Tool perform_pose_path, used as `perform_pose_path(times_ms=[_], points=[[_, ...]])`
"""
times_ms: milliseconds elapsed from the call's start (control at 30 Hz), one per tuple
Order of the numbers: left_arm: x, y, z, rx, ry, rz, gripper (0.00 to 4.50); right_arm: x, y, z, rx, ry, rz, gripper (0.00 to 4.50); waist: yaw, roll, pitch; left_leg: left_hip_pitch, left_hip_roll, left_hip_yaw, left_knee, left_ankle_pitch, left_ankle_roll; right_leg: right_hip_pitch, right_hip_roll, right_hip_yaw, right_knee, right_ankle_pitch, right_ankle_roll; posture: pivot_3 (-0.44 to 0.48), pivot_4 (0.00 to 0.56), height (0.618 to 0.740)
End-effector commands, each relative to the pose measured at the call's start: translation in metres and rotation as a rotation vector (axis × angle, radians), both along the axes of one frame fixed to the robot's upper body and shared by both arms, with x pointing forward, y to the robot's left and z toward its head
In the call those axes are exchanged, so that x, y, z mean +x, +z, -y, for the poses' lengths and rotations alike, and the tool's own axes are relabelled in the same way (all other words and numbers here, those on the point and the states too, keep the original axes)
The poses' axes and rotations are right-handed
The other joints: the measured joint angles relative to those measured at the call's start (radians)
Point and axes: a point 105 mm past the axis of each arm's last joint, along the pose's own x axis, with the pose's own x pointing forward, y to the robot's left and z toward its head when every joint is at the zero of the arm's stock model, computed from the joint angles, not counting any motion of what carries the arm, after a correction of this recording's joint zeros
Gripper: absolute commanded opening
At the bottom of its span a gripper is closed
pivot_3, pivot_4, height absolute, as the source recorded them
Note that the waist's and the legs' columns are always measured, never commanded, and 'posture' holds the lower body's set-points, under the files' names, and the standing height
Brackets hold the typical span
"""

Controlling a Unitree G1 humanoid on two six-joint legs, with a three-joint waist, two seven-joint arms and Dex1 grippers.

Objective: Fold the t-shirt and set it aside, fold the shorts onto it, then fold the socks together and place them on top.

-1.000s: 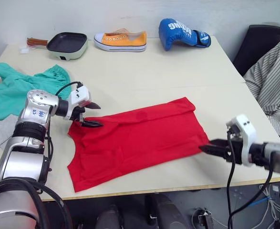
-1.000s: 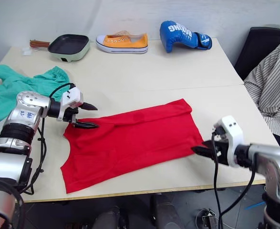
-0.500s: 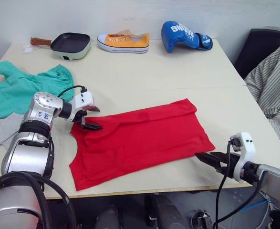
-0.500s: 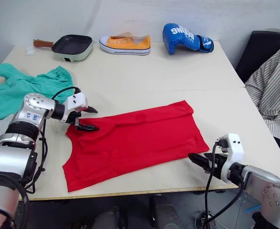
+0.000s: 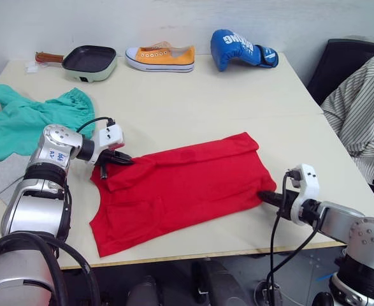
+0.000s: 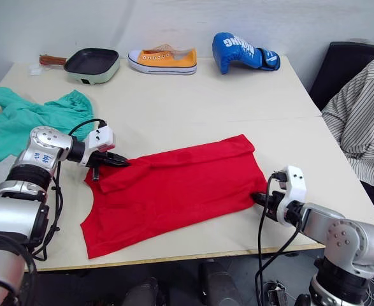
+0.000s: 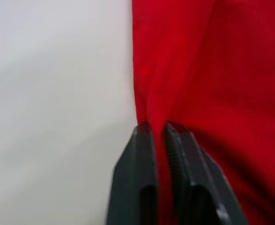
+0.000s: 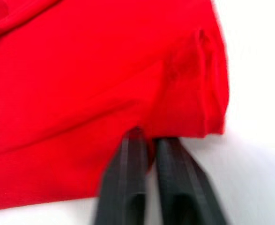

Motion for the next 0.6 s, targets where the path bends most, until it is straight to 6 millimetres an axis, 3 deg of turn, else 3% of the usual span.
perform_pose_path(times_ms=[33, 200, 433, 600], points=[[-0.014, -0.001, 0.001, -0.025, -0.049, -0.025, 0.02, 0.020, 0.006, -0.007, -0.029, 0.061, 0.027, 0.00, -0.010, 0.000, 0.000, 0.000, 0.000, 0.000, 0.000, 0.000, 0.000, 0.000, 0.000, 0.000, 0.000, 0.000, 0.000, 0.000, 0.150, 0.740], [-0.034, -0.008, -0.013, -0.005, 0.029, -0.033, 0.02, 0.072, 0.023, 0.001, -0.154, 0.105, 0.114, 0.00, -0.024, 0.003, 0.002, 0.002, 0.000, 0.001, -0.002, 0.000, 0.000, 0.000, 0.000, 0.002, -0.001, 0.000, 0.000, 0.000, 0.150, 0.740], [-0.064, -0.015, -0.015, -0.021, 0.139, -0.061, 0.02, 0.125, 0.034, -0.002, -0.326, 0.210, 0.202, 0.00, -0.037, 0.005, 0.001, 0.003, 0.000, 0.002, -0.006, 0.000, 0.000, -0.001, 0.000, 0.003, -0.001, -0.001, -0.001, 0.000, 0.150, 0.740], [-0.094, -0.021, 0.008, -0.110, 0.224, -0.087, 0.02, 0.153, 0.041, -0.013, -0.400, 0.253, 0.259, 0.00, -0.039, 0.006, 0.001, 0.005, 0.000, 0.003, -0.008, 0.001, 0.000, 0.000, -0.001, 0.004, -0.002, -0.001, -0.001, 0.000, 0.150, 0.740]])
